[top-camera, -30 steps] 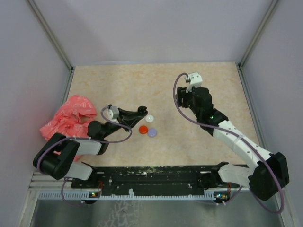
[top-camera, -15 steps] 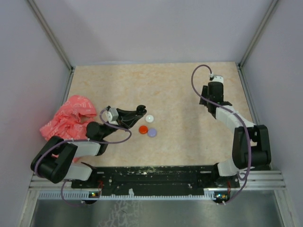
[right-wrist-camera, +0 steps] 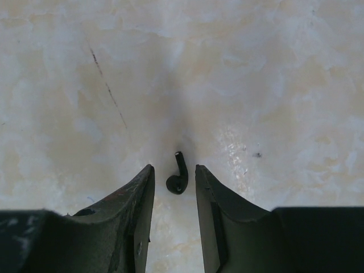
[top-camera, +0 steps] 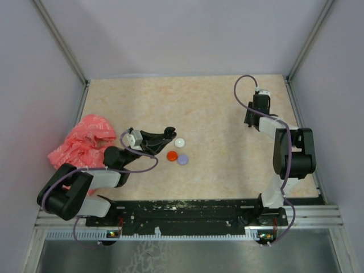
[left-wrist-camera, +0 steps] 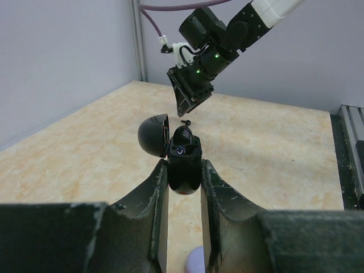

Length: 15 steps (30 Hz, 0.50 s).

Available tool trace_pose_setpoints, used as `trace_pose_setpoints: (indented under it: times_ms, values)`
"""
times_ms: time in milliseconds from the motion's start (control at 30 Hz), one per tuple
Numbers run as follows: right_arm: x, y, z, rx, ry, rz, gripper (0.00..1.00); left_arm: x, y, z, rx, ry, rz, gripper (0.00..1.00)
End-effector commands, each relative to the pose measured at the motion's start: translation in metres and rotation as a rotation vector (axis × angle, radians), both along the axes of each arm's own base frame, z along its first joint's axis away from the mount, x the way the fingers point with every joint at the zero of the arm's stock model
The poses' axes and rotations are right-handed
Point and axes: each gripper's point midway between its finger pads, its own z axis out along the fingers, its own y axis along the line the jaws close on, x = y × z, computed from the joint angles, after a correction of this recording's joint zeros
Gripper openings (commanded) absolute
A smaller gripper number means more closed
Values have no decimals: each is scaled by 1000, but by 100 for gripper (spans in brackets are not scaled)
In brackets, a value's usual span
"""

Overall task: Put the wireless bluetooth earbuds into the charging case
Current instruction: Move the earbud to the center of the board.

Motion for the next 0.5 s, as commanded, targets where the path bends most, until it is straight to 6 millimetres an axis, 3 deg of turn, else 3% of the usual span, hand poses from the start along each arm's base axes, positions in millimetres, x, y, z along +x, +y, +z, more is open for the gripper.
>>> trace_pose_setpoints:
  times_ms: [0,233,467]
  values:
    - [23,-11,14,2,-35,-14,34,-3,-3,13,-11,-59,-18,0]
    - [19,-8,-3,20,45,0,30,-3,-3,12,-5,-56,-22,0]
    - [0,0,-20,52,132,27,24,-2,-3,12,-2,-49,-20,0]
